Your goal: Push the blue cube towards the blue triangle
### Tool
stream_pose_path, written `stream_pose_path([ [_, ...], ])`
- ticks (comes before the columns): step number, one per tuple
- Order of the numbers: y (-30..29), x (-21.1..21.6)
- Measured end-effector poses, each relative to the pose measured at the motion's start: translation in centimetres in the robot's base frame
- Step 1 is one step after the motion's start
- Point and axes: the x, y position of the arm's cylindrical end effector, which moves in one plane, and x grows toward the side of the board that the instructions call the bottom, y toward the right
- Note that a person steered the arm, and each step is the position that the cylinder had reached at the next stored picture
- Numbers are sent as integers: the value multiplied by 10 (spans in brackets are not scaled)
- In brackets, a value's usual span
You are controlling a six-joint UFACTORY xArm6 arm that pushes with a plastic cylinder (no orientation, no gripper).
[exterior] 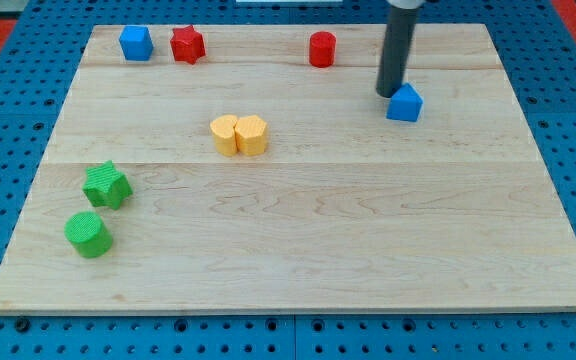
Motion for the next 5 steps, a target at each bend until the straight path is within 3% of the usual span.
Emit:
stream_pose_path([
  [1, 41, 24],
  [2, 41, 43],
  [3, 8, 20],
  [5, -153, -11],
])
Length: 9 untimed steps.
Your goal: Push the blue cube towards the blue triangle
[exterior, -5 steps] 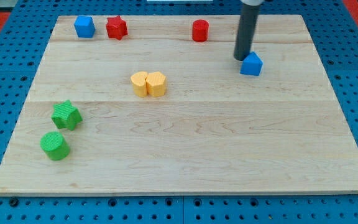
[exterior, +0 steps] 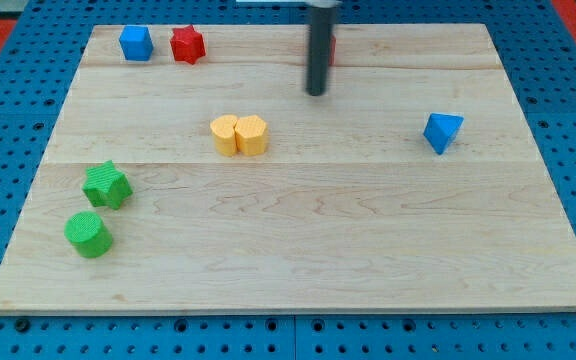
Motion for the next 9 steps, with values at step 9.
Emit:
stream_pose_path([
  [9, -178, -38],
])
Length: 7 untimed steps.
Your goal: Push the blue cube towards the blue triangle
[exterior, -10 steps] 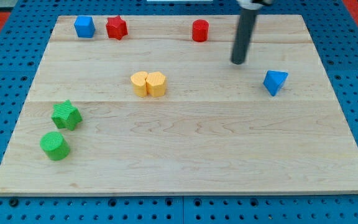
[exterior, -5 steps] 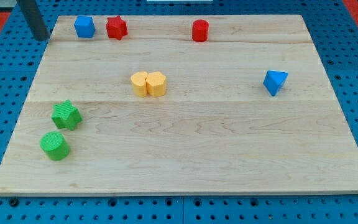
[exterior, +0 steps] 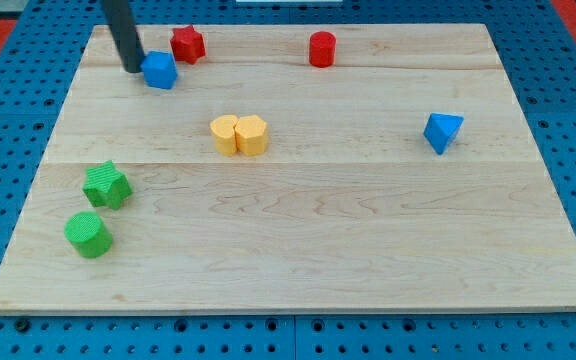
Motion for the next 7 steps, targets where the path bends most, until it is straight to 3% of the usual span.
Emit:
stream_pose_path([
  [2, 94, 18],
  [5, 186, 73],
  [7, 238, 82],
])
